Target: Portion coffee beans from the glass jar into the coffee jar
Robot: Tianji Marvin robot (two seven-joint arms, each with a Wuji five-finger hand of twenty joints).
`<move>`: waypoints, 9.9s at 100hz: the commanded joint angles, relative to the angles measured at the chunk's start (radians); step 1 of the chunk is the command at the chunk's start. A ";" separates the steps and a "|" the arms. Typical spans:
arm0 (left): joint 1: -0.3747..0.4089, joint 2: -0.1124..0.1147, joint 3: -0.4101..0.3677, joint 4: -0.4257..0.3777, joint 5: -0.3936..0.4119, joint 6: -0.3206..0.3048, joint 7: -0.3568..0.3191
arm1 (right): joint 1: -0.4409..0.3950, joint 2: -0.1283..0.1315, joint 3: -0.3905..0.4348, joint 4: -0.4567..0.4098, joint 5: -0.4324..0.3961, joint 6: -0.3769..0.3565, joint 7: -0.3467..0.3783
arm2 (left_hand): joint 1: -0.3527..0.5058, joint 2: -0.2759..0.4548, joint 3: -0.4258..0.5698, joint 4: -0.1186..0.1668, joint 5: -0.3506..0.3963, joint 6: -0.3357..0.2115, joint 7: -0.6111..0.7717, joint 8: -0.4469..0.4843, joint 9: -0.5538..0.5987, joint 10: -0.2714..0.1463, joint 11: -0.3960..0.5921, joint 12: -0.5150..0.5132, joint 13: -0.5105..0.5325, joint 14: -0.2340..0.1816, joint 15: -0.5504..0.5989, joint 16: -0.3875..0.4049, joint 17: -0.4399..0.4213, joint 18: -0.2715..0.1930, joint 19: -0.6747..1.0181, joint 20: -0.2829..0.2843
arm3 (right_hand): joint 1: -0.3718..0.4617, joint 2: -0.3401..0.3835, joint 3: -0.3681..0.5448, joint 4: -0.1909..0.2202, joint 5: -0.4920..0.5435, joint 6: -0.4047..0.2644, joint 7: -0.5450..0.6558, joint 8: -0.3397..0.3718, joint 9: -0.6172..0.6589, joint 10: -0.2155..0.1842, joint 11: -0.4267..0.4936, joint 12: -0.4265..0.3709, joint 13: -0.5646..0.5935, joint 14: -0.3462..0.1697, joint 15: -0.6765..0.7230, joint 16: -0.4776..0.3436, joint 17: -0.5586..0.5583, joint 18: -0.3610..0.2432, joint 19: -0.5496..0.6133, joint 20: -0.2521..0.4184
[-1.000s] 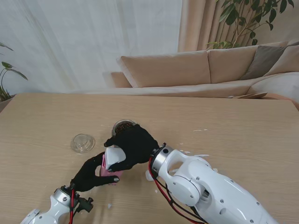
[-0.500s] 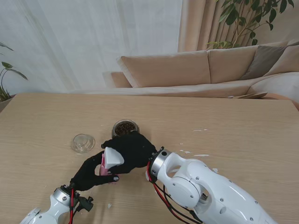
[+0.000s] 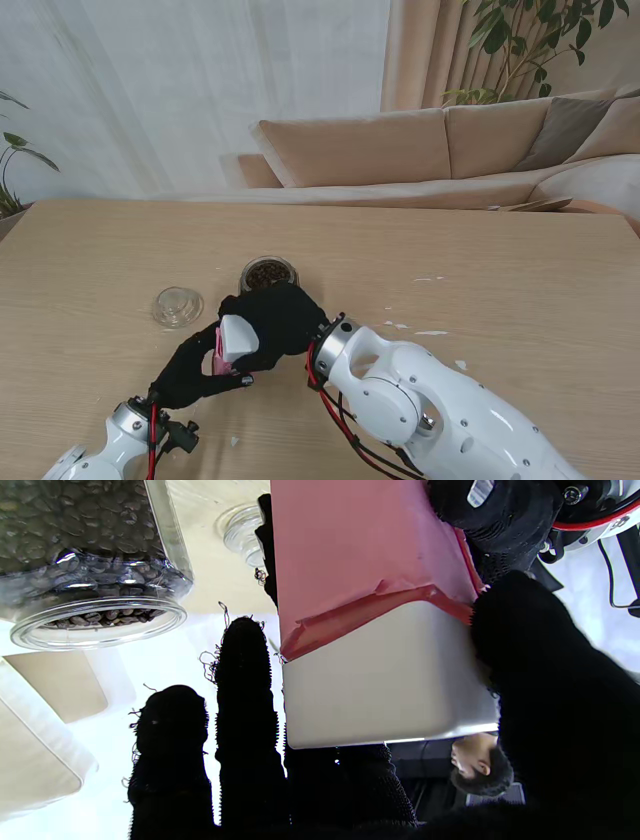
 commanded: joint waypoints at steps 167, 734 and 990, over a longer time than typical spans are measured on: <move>0.032 0.020 -0.021 -0.052 0.062 0.095 -0.100 | -0.565 0.038 0.808 -0.307 -0.326 0.190 0.333 | -0.171 0.162 0.111 0.054 -0.124 -0.218 -0.291 -0.162 -0.346 -0.191 -0.139 -0.269 -0.281 -0.152 -0.481 -0.151 -0.235 -0.087 -0.764 0.024 | 0.281 0.076 0.206 0.034 0.130 -0.158 0.167 -0.040 0.200 -0.064 0.034 0.064 0.085 -0.029 0.089 0.053 0.058 0.007 0.088 0.034; -0.443 0.050 0.115 0.301 0.779 0.788 -0.006 | -0.563 -0.098 0.337 0.099 0.327 -0.115 -0.443 | 0.201 0.135 0.258 0.016 0.001 -0.178 0.013 0.036 -0.139 -0.132 0.136 0.005 0.129 -0.059 0.102 0.298 0.217 -0.143 0.378 0.133 | 0.019 0.485 -0.330 0.175 -0.288 -0.097 -0.522 -0.200 -0.533 -0.081 -0.411 -0.308 -0.614 -0.063 -0.638 -0.327 -0.515 -0.027 -0.711 -0.296; -0.555 0.072 0.084 -0.158 0.662 0.765 -0.383 | -0.557 -0.096 0.332 0.107 0.365 -0.123 -0.412 | 0.276 0.094 0.384 -0.042 0.107 -0.183 0.047 0.057 -0.038 -0.111 0.113 0.085 0.228 -0.032 0.058 0.418 0.247 -0.101 0.369 0.157 | 0.019 0.487 -0.336 0.174 -0.268 -0.065 -0.529 -0.204 -0.534 -0.082 -0.411 -0.308 -0.620 -0.069 -0.642 -0.328 -0.516 -0.032 -0.724 -0.267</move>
